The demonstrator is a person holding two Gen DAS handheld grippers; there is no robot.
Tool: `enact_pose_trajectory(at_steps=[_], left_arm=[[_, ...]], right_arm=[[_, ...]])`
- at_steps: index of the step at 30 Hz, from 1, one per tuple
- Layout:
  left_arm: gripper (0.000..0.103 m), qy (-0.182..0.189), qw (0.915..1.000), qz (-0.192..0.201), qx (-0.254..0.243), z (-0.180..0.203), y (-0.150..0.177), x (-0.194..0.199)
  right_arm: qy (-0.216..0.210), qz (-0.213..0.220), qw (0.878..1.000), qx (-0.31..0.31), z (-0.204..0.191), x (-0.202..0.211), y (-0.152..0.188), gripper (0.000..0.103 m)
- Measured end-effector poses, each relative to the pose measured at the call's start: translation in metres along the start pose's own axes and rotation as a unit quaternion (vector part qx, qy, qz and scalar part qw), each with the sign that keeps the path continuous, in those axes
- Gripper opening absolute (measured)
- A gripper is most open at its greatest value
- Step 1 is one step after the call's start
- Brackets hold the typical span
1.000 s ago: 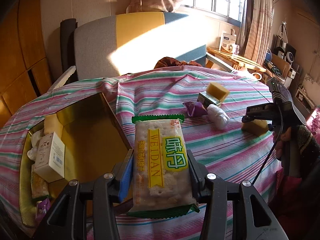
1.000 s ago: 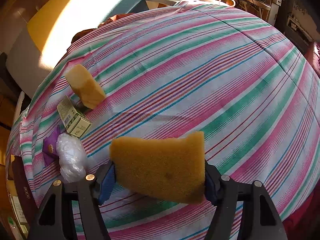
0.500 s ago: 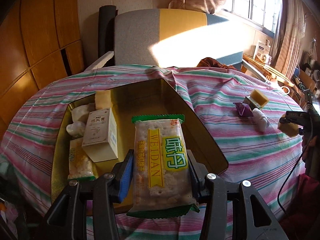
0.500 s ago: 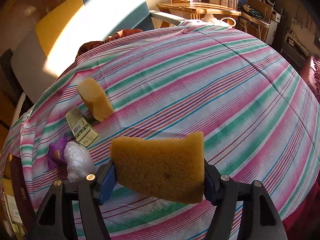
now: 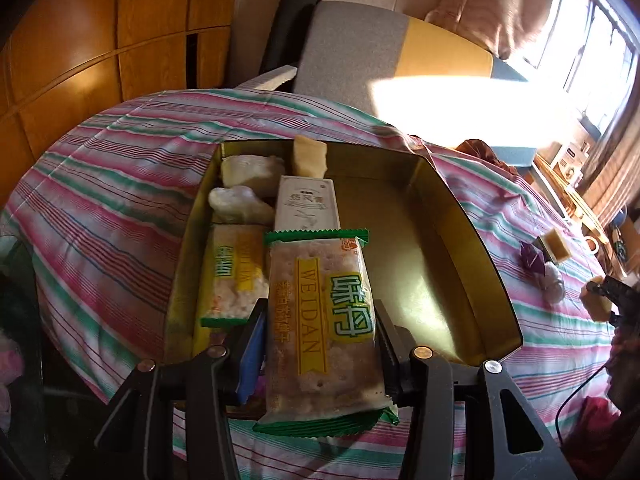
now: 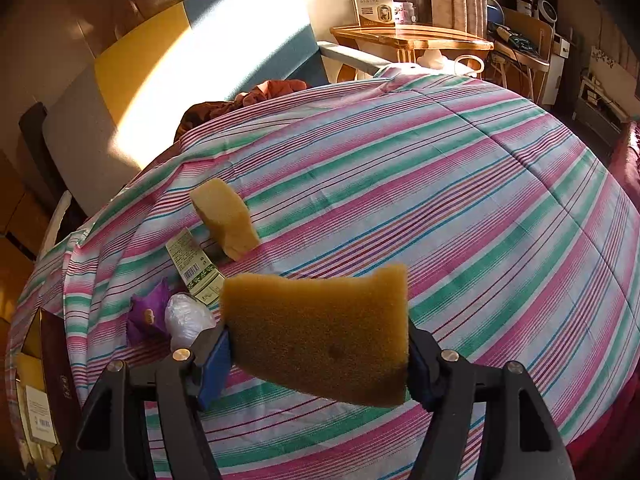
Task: Organize objects
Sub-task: 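Place the WEIDAN packet in the tray with the left tool while the right tool carries the sponge, then lower the yellow sponge into the gold tray and open the right tool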
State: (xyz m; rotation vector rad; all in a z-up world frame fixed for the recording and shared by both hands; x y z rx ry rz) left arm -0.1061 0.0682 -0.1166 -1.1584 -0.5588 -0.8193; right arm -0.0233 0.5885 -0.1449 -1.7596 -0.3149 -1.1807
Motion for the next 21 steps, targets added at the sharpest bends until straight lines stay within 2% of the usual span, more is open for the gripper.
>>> enact_pose_trajectory(at_steps=[4,8,9,11,16,21], left_arm=[[0.049,-0.001,1.0,-0.001,0.004,-0.007,0.0,0.001],[0.049,-0.007,0.9997,-0.023,0.01,-0.002,0.007,-0.014],[0.053,-0.005,0.9996,-0.025,0.009,0.001,0.008,-0.017],[0.059,-0.018,0.9997,-0.017,-0.004,0.004,0.006,-0.021],[0.059,-0.026,0.9995,-0.003,-0.015,0.003,0.005,-0.019],[0.059,-0.032,0.9992,0.012,-0.019,-0.003,0.001,-0.01]], right_arm=[[-0.008,0.011,1.0,0.011,-0.008,0.006,-0.004,0.072],[-0.012,0.019,0.999,0.024,-0.015,0.009,-0.005,0.072],[-0.01,0.021,0.999,0.027,-0.017,0.01,-0.006,0.072],[-0.014,0.025,0.999,0.033,-0.021,0.011,-0.007,0.072],[-0.024,0.042,0.996,0.078,-0.045,0.018,-0.007,0.072],[-0.046,0.055,0.987,0.144,-0.087,0.028,0.0,0.072]])
Point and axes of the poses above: each gripper's, at about its wrist camera, not at the fingertips, and x roughly against the way its jaws point, z to its right, y to its underside, the point moved 8 cm from there along -x, roughly the way its jaws point, and after that the axes turned 12 degrees about x, right-handed, at the moved point
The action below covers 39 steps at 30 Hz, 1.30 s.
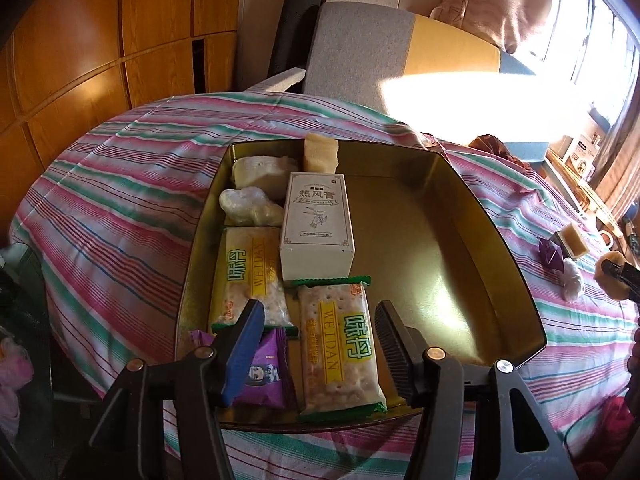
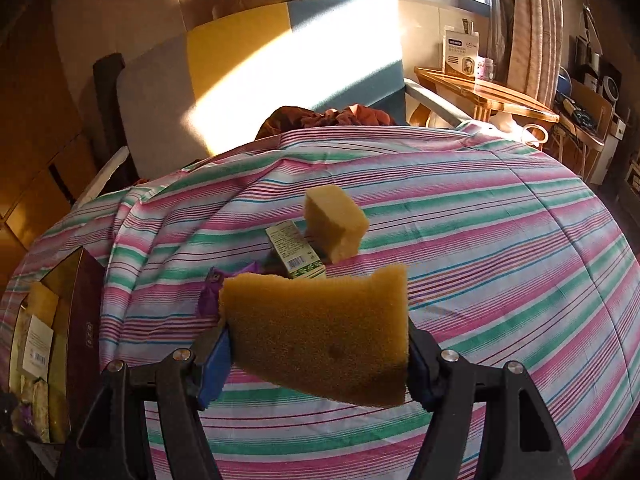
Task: Organize objects
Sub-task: 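Lower the yellow sponge into the gold tray and open the right tool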
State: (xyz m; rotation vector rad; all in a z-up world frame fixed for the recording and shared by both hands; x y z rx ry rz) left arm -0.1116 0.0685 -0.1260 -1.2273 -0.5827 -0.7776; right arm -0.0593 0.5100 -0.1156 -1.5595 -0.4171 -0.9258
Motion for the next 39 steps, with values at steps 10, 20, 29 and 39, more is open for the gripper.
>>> enact_pose_trajectory(at_steps=[10,20,29,39], left_arm=[[0.06,-0.017,0.9994,0.026,-0.014,-0.009,-0.005,0.017],[0.063,-0.013,0.9993,0.033,-0.005,-0.02,-0.003,0.03],[0.066,-0.01,0.9993,0.034,0.008,-0.033,-0.002,0.034],[0.068,-0.013,0.9991,0.035,0.021,-0.046,-0.001,0.035]], right_arm=[[-0.086,0.003,0.991,0.102,-0.119,0.028,-0.005,0.072],[-0.199,0.0,0.956,0.215,-0.285,0.057,0.012,0.073],[-0.213,-0.077,0.942,0.249,-0.339,0.016,0.058,0.077],[-0.255,-0.099,0.929,0.25,-0.353,0.015,0.076,0.089]])
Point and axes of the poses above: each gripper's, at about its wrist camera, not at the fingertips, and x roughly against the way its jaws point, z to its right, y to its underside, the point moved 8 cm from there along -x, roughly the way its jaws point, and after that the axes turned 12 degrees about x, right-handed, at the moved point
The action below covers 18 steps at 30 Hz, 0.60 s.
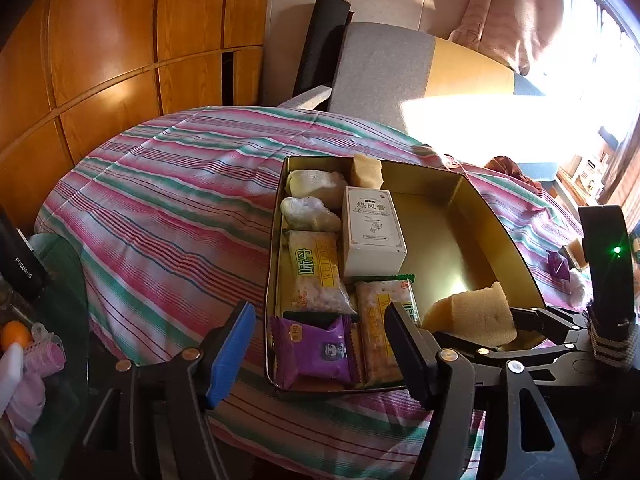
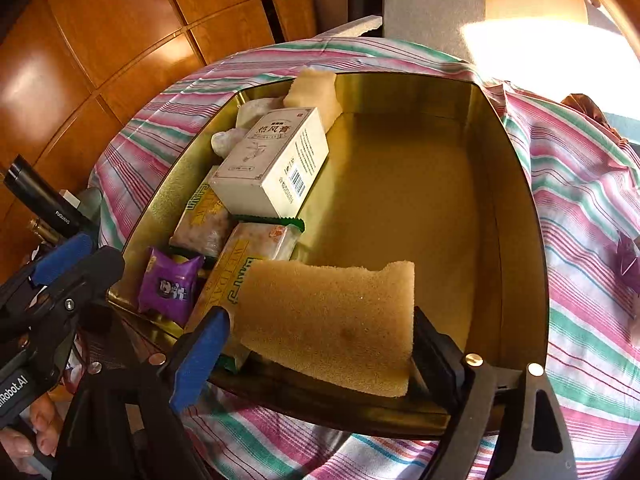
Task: Organize objects
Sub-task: 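Lower the yellow sponge into the gold tray and open the right tool, then move both tools from the tray back toward the remaining items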
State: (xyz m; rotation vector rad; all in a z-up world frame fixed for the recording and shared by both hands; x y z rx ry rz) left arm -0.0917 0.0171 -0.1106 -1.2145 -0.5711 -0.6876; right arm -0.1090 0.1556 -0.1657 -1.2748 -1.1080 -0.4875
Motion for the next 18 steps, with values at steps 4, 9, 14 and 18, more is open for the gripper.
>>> enact_pose_trajectory(at_steps=[4,9,14,18], left_arm=[[0.069,-0.003,1.0,0.009,-0.002,-0.002,-0.003,0.004],[0.069,-0.009,0.9996,0.025,-0.011,0.0,-0.009,0.012],[0.069,-0.009,0.999,0.036,-0.025,0.008,-0.014,0.02],[0.07,-0.007,0.9984,0.043,-0.036,0.014,-0.016,0.025]], right_arm=[[0.003,0.026,1.0,-0.007,0.005,0.016,-0.005,0.089],[0.014,0.06,0.998,-0.017,0.013,0.045,-0.01,0.089],[0.044,0.082,0.996,-0.011,0.025,0.072,-0.014,0.089],[0.061,0.097,0.993,-0.024,0.041,0.089,-0.014,0.089]])
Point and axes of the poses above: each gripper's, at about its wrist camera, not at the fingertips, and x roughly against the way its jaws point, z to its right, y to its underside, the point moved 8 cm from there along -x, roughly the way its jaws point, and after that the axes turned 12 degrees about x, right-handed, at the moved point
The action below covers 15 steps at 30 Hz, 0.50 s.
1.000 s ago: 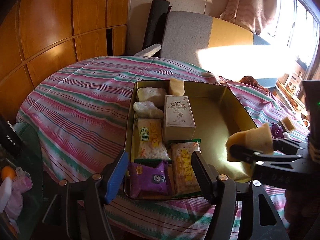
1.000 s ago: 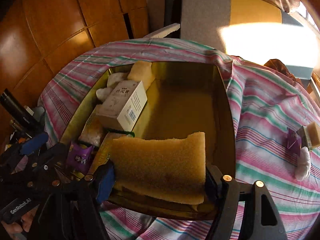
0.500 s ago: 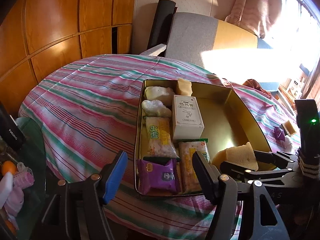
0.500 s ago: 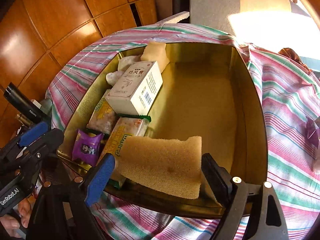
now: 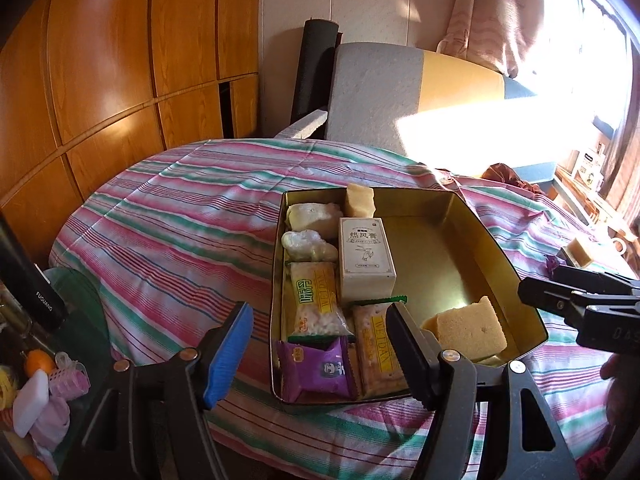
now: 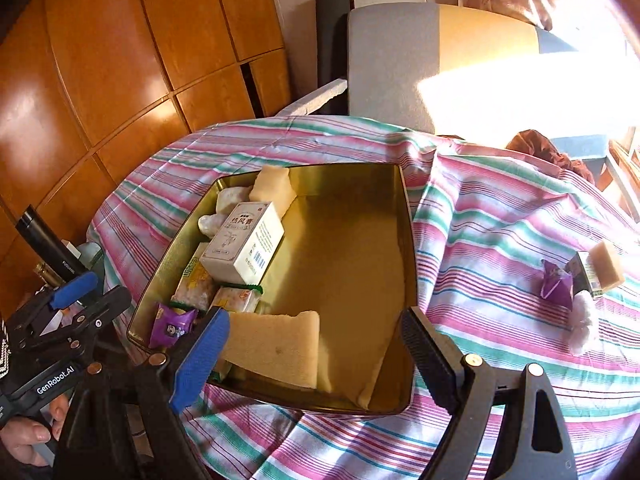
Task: Organize objects
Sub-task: 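Move both tools from the tray back toward the remaining items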
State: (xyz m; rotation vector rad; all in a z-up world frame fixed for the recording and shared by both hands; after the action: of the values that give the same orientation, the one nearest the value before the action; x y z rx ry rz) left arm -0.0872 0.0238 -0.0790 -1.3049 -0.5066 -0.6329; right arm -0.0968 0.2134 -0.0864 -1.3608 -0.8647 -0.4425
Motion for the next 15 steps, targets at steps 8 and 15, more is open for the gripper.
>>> enact_pose_trajectory(at_steps=[8,15], left_arm=[[0.07,0.006,0.9997,-0.002,-0.023,0.018,0.002,0.003],[0.071,0.012,0.999,0.0,-0.043,0.036,0.001,0.004]], right_arm=[[0.036,0.012,0.999,-0.033,0.046,0.021,0.005,0.089],[0.075,0.012,0.996,-0.056,0.095,0.035,0.014,0.089]])
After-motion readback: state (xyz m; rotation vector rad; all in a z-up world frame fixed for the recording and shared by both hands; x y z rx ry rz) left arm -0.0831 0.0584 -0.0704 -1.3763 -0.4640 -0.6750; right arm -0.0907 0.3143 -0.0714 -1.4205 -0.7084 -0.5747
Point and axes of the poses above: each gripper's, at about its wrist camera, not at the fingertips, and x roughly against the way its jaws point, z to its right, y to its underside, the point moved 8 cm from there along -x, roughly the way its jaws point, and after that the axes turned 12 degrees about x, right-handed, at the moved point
